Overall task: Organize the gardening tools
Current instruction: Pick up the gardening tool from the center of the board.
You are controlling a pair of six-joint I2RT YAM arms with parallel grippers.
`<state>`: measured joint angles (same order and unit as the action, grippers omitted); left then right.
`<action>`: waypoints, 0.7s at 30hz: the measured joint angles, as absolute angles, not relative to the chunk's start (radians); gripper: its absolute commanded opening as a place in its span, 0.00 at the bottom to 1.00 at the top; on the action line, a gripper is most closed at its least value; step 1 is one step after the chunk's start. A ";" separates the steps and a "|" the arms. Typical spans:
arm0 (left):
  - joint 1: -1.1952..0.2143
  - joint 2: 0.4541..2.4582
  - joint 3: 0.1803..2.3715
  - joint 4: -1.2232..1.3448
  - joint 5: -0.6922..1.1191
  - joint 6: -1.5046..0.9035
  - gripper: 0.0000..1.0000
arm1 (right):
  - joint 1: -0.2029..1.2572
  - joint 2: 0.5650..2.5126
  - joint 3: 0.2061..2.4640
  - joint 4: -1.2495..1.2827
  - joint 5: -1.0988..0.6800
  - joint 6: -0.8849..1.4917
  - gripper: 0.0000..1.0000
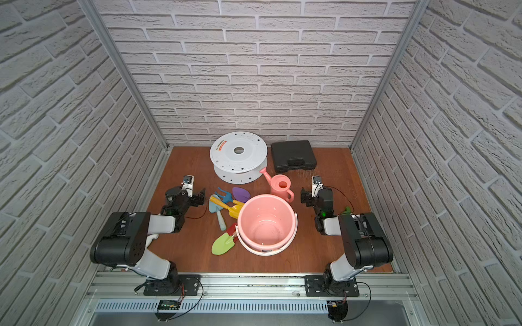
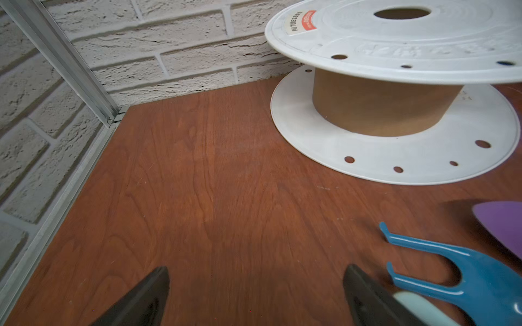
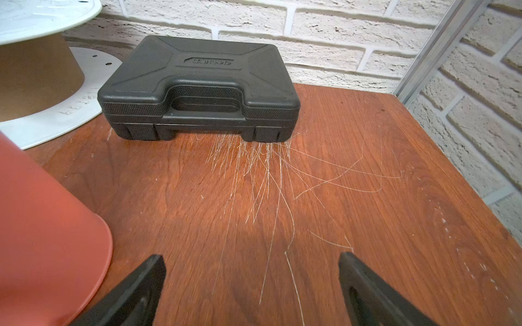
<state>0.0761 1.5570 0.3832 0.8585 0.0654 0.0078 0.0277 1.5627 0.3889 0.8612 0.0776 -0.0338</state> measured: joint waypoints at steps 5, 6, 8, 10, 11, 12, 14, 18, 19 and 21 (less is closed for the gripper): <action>0.079 1.557 0.383 0.859 0.070 0.008 0.98 | 0.028 1.563 0.389 0.860 0.076 -0.034 0.99; 0.082 1.557 0.383 0.859 0.073 0.007 0.98 | 0.028 1.563 0.389 0.860 0.076 -0.034 0.99; 0.089 1.557 0.383 0.859 0.080 0.007 0.98 | 0.028 1.563 0.389 0.860 0.076 -0.034 0.99; 0.094 1.557 0.383 0.859 0.086 0.007 0.98 | 0.028 1.563 0.389 0.860 0.076 -0.034 0.99; 0.096 1.557 0.383 0.859 0.087 0.007 0.99 | 0.028 1.563 0.389 0.860 0.076 -0.034 0.99; 0.097 1.557 0.383 0.859 0.089 0.007 0.98 | 0.028 1.563 0.389 0.860 0.075 -0.034 0.99; 0.097 1.557 0.383 0.859 0.091 0.007 0.98 | 0.028 1.563 0.389 0.860 0.074 -0.034 0.99; 0.097 1.557 0.383 0.859 0.094 0.007 0.99 | 0.028 1.563 0.389 0.857 0.073 -0.034 0.99; 0.097 1.557 0.383 0.859 0.095 0.006 0.98 | 0.028 1.563 0.389 0.856 0.073 -0.034 0.99; 0.099 1.557 0.383 0.859 0.099 0.006 0.98 | 0.028 1.563 0.389 0.855 0.073 -0.034 0.99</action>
<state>0.0990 1.5570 0.3832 0.8585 0.0994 0.0055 0.0277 1.5627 0.3889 0.8555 0.0731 -0.0338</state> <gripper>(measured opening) 0.984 0.988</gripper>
